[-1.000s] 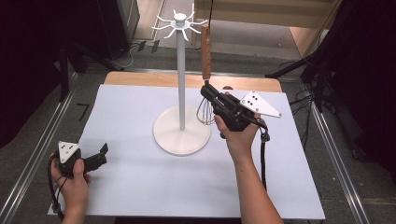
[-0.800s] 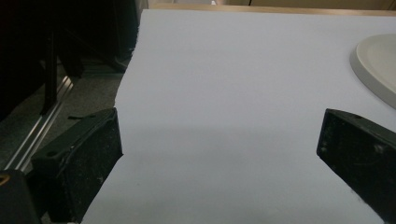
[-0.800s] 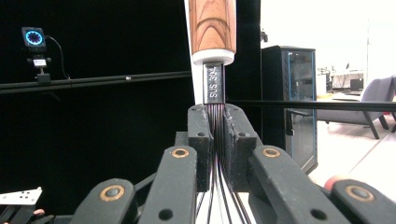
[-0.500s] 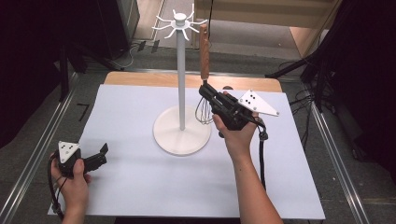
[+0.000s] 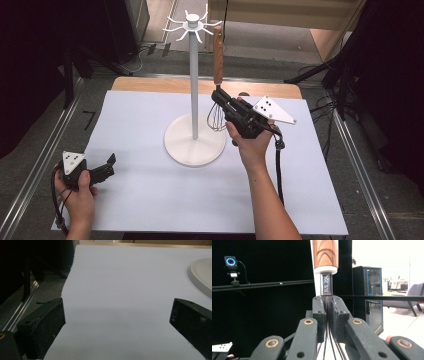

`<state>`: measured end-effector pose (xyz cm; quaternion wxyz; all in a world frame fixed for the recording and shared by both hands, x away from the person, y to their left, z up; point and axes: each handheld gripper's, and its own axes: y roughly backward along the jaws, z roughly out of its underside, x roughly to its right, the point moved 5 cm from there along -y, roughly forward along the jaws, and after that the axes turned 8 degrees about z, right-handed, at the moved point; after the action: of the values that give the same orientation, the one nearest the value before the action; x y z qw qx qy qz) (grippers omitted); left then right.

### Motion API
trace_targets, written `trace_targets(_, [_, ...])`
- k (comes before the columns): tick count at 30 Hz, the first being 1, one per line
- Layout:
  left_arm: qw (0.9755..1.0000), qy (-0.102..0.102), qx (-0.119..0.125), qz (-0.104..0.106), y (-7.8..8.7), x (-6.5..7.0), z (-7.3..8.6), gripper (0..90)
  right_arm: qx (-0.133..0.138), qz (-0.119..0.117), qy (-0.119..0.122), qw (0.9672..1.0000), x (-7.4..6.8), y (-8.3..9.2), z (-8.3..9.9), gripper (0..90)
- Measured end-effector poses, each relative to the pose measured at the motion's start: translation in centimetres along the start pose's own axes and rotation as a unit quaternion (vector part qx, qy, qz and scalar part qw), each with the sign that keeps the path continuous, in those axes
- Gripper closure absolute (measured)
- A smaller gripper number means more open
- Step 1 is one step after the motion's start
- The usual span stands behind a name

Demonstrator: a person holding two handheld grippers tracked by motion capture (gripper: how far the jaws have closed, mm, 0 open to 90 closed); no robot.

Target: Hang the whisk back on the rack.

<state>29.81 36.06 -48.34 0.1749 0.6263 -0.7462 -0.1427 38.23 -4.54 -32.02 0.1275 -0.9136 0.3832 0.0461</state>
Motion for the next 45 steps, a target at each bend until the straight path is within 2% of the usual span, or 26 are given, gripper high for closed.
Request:
trace_targets(10, [1.0000, 0.000, 0.000, 0.000, -0.01, 0.00, 0.00, 0.6, -0.011, -0.015, -0.019, 0.9996, -0.05, 0.05, -0.09, 84.3])
trace_targets(16, [1.0000, 0.000, 0.000, 0.000, 0.00, 0.00, 0.00, 0.6, -0.017, -0.018, -0.020, 0.9995, -0.02, -0.07, 0.03, 84.1])
trace_targets(28, [1.0000, 0.000, -0.001, 0.001, 0.00, -0.02, 0.00, 0.6, -0.019, -0.010, -0.011, 0.9997, 0.25, -0.26, 0.44, 82.8])
trace_targets(32, [1.0000, 0.000, -0.001, 0.001, 0.00, -0.02, 0.00, 0.6, -0.024, -0.007, -0.018, 0.9995, 0.30, -0.19, 0.40, 81.4])
trace_targets(38, [1.0000, 0.001, 0.000, 0.000, -0.01, -0.01, -0.01, 0.6, -0.046, 0.010, -0.028, 0.9985, 0.57, -0.01, 0.46, 74.7])
trace_targets(42, [1.0000, 0.000, -0.001, 0.001, 0.00, -0.01, 0.00, 0.6, -0.049, 0.011, -0.021, 0.9985, 0.47, 0.23, 0.60, 70.5])
trace_targets(45, [1.0000, 0.000, -0.001, 0.001, 0.00, -0.01, 0.00, 0.6, -0.049, 0.015, -0.013, 0.9986, 0.48, 0.45, 0.61, 61.4])
